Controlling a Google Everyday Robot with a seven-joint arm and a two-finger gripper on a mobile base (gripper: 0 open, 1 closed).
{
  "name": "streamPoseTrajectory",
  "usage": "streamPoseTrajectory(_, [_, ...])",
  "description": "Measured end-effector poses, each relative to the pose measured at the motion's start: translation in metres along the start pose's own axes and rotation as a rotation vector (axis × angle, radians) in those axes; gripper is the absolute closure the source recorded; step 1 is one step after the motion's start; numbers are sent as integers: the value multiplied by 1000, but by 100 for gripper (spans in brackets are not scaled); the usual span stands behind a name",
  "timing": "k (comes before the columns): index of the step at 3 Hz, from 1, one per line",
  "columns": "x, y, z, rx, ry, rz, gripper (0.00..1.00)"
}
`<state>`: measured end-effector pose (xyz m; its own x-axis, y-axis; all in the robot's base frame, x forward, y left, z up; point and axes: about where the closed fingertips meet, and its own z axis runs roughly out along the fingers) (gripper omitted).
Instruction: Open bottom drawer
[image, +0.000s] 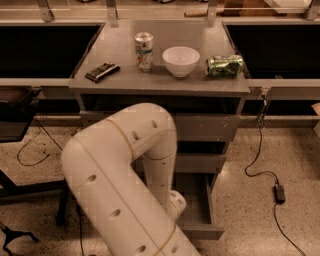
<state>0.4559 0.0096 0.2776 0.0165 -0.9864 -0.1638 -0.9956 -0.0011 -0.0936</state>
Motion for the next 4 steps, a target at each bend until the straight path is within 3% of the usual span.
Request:
streamPoseTrajectory(1, [-33,-29,21,-23,131,-13,0])
streamPoseTrajectory(2, [-55,-43,44,-45,303,-14,0])
streamPoseTrajectory(3, [-52,-34,45,-88,375,-26,0])
streamPoseTrajectory(4, [-52,-34,45,-88,375,-26,0])
